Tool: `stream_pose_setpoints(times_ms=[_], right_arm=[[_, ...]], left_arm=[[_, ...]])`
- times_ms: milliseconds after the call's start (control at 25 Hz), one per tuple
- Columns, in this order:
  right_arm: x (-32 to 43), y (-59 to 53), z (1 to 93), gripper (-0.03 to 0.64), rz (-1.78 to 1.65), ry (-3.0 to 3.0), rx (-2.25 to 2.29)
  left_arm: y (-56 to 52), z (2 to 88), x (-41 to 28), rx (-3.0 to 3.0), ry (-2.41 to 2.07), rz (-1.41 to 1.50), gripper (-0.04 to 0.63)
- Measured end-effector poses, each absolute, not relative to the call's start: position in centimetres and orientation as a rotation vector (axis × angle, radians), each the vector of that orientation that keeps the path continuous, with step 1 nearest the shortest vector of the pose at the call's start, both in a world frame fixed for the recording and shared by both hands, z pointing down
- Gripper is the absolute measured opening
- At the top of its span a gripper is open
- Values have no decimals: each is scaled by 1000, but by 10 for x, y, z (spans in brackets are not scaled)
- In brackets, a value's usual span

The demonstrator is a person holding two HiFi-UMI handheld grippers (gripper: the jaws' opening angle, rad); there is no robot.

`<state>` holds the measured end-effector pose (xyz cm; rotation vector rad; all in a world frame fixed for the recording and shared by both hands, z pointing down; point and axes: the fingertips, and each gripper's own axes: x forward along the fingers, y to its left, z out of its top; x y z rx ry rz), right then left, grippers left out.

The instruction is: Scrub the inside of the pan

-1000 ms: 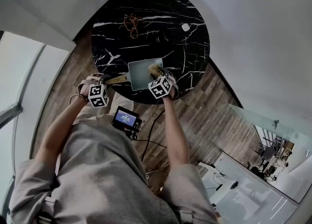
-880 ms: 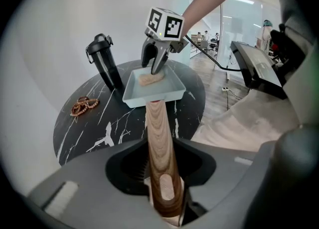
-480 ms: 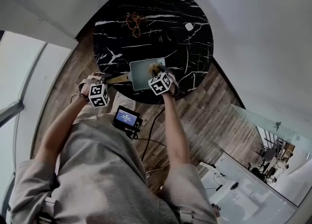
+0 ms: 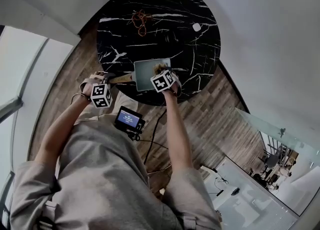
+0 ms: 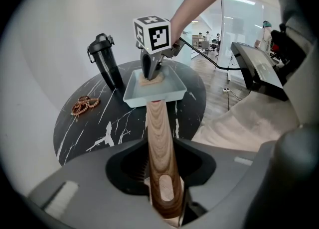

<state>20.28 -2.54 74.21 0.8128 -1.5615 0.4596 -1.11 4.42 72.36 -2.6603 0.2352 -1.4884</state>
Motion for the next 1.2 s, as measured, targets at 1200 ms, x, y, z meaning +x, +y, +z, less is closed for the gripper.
stream_pose_setpoints(times_ms=[1200], right_arm=[[112,0,742,60,578,-1723,707]], left_arm=[[44,727,-9,-2648,218,-1503,123]])
